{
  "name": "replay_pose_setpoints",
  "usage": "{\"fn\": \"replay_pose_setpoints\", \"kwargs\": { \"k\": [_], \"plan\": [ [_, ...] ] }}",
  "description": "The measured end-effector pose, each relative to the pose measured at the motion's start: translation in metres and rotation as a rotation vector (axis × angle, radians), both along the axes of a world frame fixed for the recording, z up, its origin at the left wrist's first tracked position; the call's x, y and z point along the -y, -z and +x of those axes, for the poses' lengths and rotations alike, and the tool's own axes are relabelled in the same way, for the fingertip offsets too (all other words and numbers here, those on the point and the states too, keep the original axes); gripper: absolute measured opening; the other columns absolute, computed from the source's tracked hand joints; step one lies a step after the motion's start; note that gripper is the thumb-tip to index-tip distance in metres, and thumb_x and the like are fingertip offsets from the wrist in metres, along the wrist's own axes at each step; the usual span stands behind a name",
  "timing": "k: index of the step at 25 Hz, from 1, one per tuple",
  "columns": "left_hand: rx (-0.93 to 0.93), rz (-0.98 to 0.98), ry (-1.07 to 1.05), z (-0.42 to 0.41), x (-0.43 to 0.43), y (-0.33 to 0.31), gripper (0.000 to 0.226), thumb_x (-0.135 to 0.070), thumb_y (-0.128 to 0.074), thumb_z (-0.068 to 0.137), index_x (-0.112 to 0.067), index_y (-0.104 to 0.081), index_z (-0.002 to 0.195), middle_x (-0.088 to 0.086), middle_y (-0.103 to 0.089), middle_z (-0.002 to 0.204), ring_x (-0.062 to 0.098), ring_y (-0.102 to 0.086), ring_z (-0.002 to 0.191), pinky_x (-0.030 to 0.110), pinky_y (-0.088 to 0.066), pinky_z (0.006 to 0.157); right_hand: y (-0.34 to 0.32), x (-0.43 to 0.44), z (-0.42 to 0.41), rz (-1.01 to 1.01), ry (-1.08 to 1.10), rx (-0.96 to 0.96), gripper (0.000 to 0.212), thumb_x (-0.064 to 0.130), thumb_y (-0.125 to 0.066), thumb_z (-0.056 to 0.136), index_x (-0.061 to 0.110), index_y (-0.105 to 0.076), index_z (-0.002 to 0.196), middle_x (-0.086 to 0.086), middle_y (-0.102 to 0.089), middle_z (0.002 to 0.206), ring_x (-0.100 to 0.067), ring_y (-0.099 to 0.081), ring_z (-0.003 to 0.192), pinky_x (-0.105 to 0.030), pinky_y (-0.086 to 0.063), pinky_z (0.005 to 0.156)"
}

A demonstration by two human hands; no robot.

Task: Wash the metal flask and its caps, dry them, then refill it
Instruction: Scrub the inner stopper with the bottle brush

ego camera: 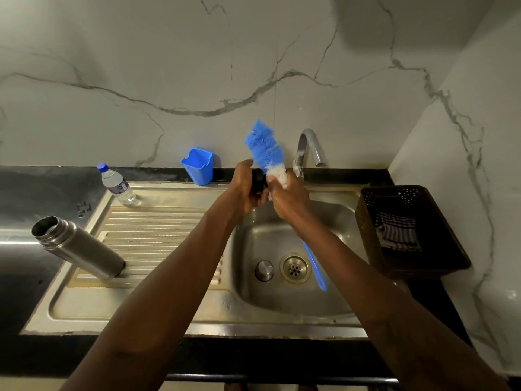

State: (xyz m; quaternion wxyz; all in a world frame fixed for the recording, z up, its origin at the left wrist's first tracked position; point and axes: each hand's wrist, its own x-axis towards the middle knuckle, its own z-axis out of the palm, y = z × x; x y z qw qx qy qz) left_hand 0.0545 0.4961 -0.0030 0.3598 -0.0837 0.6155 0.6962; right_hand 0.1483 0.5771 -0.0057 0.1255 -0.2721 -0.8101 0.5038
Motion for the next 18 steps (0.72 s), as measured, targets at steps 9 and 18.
{"fn": "replay_pose_setpoints", "kwargs": {
  "k": [9,18],
  "plan": [
    [-1.012,-0.702,-0.08,0.021,-0.016,0.012,0.045,-0.04,-0.028,0.114,-0.01,-0.061,0.116,0.009,-0.073,0.094,0.023,-0.069,0.089,0.021,-0.041,0.078,-0.033,-0.004,-0.007,0.141,-0.133,0.12,0.054,0.047,-0.024,0.11,0.025,-0.028,0.159,-0.016,-0.056,0.144,-0.035,-0.058,0.123,-0.044,-0.046,0.103],
    [-0.583,-0.406,-0.142,0.022,-0.028,0.009,0.042,-0.033,-0.033,0.11,-0.004,-0.062,0.101,0.015,-0.07,0.098,0.026,-0.066,0.088,0.041,-0.056,0.083,-0.019,-0.004,0.02,0.252,-0.104,-0.005,0.062,0.031,-0.04,0.109,0.038,-0.011,0.163,-0.01,-0.063,0.117,-0.022,-0.064,0.09,-0.032,-0.049,0.073]
  ]
}}
